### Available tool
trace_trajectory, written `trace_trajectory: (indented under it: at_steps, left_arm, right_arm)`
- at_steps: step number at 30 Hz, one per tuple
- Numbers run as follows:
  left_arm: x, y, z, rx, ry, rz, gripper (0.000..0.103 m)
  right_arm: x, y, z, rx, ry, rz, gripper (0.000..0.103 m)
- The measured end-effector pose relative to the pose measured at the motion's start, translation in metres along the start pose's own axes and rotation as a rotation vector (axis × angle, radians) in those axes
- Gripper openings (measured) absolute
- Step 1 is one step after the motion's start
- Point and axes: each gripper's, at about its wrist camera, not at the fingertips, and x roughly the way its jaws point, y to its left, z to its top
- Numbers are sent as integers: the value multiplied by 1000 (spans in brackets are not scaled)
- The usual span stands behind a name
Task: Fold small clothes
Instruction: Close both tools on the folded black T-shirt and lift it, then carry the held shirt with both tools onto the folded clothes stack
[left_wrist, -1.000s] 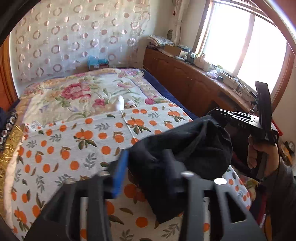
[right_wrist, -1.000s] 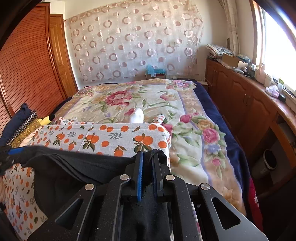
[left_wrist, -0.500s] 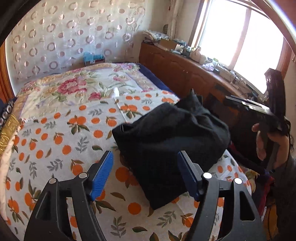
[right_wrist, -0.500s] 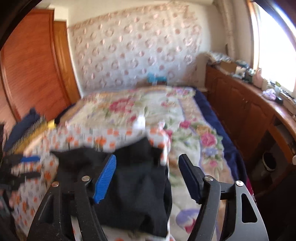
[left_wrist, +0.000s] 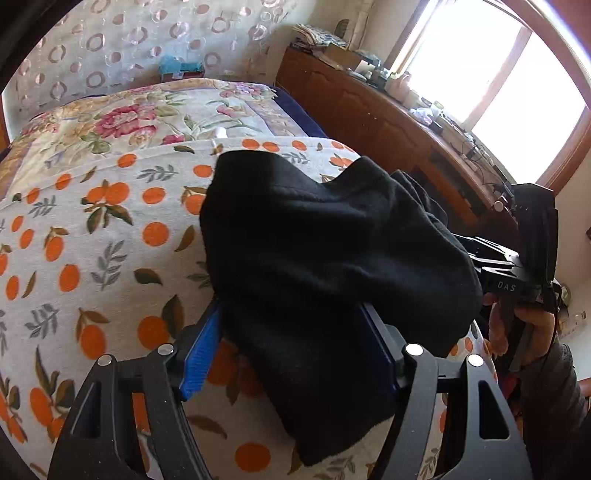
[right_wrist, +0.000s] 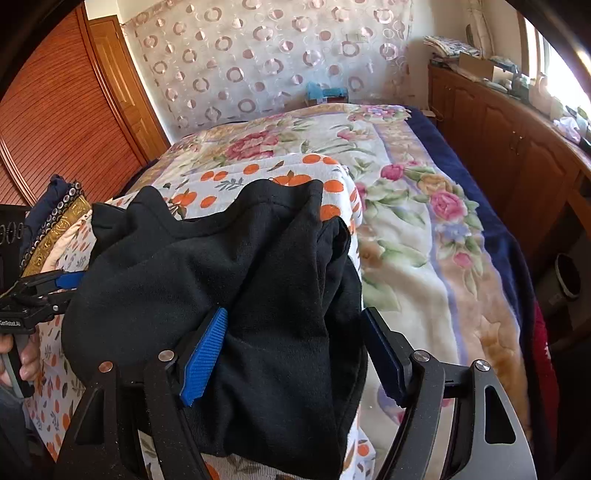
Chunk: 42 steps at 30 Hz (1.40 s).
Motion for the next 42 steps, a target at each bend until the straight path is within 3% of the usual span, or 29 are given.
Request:
trace_trajectory:
  at_steps: [6,11,15,16,18,20,33,42]
  left_arm:
    - [3,6,-1,-36,5,-49,72]
    - [-1,3,-8,-52,-3,-68,70]
    - [-3,2,-8,-80,-8,-111,38]
    - [-3,1,-7,-73,-7,-116,34]
    - [-4,1,-6,-66,-2,-124,18]
    - [-9,-2,-4,-51,-11,-122,14]
    - [-103,-21,-8,69,-226,-64,12]
    - [-162,4,-11,85,-315,38,12]
  right_arm:
    - [-5,5,4,-24,-6,-3,75]
    - [2,6,0,-34,11,22,66]
    - [0,10,1,-43,19,66,40]
    - [0,13,1,-48,20,67,32]
    - [-1,18,1,-65,18,67,25]
    - [-4,19,1,-78,5,60,20]
    - [-52,45,14,-171,-193,39,16]
    - [-55,91,32,-265,-254,90,16]
